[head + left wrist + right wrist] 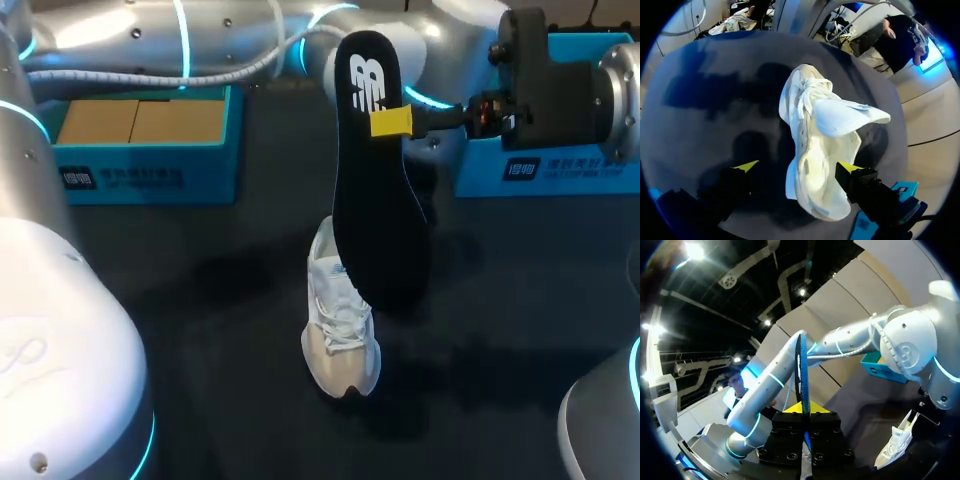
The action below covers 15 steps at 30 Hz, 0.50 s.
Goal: Take the shoe out of the shoebox, open the shoe tongue, remove and reinsert the insole, then place the shoe into the shoebox
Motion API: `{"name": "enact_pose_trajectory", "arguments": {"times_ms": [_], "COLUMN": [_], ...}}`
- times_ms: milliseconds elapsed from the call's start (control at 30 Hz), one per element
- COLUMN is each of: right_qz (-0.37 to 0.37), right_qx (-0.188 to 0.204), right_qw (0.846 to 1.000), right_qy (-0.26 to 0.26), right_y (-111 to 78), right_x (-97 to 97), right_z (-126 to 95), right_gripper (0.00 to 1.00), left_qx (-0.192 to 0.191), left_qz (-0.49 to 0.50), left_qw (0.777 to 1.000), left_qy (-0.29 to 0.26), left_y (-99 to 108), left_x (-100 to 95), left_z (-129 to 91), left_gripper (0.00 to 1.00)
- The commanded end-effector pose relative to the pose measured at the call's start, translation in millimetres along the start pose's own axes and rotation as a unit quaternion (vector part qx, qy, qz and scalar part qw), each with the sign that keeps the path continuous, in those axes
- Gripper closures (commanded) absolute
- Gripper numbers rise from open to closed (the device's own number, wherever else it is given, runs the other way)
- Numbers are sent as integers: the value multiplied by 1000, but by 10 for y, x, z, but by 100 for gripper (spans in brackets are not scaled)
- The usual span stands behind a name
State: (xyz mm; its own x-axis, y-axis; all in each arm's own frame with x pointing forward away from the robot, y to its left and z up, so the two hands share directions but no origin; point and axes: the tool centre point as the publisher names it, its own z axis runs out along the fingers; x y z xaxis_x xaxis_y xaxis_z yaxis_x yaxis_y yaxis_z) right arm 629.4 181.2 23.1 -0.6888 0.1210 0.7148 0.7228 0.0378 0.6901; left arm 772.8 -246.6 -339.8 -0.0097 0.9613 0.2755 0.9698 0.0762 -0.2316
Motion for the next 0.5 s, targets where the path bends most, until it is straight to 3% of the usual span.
{"name": "enact_pose_trajectory", "arguments": {"times_ms": [33, 167, 500], "right_qz": [1, 1, 44], "right_qx": [0, 0, -63], "right_qw": [1000, 1000, 996], "right_qy": [-1, -1, -52], "right_y": [1, 1, 38], "right_x": [-4, -4, -198], "right_z": [30, 30, -287], "right_gripper": [100, 100, 100], "left_qx": [-6, -14, -21], "left_qz": [1, 3, 0], "left_qw": [999, 998, 989], "left_qy": [-38, -68, -144], "left_y": [-1, 15, 35], "left_x": [106, 104, 223], "left_z": [-168, -389, -801], "left_gripper": [0, 0, 0]}}
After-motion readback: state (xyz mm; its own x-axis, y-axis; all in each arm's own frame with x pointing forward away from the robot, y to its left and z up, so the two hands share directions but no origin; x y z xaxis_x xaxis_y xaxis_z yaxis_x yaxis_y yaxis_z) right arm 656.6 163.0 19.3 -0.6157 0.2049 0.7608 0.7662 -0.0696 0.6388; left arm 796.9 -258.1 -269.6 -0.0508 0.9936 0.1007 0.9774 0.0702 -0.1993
